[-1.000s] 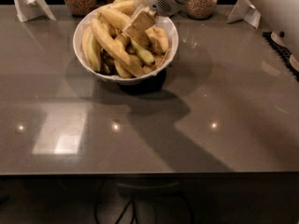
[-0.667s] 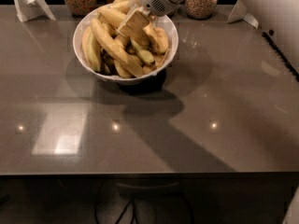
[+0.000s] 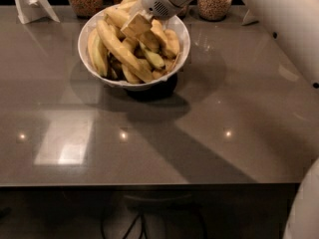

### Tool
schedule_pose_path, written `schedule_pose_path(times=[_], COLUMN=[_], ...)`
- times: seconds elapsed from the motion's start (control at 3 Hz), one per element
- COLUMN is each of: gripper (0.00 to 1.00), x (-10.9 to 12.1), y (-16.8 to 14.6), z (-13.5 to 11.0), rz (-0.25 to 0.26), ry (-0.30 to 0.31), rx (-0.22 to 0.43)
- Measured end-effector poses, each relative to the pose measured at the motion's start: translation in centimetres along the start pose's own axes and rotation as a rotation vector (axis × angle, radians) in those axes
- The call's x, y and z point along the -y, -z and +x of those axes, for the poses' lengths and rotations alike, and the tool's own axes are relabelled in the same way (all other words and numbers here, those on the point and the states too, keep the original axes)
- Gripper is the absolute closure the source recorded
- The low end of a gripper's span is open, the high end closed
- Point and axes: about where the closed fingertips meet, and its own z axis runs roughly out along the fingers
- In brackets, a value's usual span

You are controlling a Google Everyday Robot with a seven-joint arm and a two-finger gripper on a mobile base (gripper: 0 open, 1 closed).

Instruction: Pick banana from white bowl

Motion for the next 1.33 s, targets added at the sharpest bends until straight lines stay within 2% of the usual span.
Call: schedule_pose_path(times=[0.67,1.33], gripper=[0.97,1.0], x=[0.0,0.6], y=[-0.1,1.2], z=[-0.2,-1.7], rz=[0.002,0.033], ry=[0.0,0.022], rx=[0.004,0.021])
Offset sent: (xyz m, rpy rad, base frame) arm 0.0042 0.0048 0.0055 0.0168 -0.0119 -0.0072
